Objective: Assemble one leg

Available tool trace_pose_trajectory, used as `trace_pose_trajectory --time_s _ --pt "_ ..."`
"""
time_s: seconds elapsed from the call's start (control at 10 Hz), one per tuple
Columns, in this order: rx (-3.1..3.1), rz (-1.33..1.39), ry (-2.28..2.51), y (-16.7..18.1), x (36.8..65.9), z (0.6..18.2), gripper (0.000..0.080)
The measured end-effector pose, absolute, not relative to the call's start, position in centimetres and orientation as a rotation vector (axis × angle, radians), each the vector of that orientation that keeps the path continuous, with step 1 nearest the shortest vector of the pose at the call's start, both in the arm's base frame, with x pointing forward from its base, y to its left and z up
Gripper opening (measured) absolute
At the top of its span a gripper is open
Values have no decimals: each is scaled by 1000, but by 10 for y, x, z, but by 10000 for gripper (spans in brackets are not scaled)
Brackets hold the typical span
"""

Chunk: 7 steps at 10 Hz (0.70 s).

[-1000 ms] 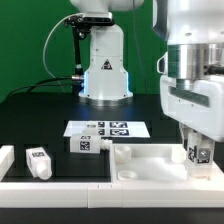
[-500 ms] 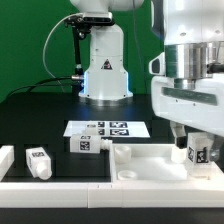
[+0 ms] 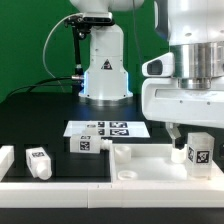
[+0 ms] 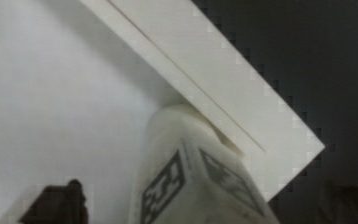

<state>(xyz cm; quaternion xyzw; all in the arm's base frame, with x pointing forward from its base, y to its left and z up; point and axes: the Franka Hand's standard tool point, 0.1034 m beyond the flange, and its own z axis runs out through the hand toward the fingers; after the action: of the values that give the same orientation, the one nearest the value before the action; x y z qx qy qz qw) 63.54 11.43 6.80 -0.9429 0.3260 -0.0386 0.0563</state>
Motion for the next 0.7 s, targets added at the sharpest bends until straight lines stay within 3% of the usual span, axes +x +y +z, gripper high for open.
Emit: trace_pose_trajectory --time_s 0.2,0.4,0.6,0.7 --pt "-3037 -160 374 115 639 71 649" --pt "-3047 -158 297 119 640 71 649" --pt "-3044 -156 317 118 640 71 390" --pt "-3028 -149 442 116 639 70 390"
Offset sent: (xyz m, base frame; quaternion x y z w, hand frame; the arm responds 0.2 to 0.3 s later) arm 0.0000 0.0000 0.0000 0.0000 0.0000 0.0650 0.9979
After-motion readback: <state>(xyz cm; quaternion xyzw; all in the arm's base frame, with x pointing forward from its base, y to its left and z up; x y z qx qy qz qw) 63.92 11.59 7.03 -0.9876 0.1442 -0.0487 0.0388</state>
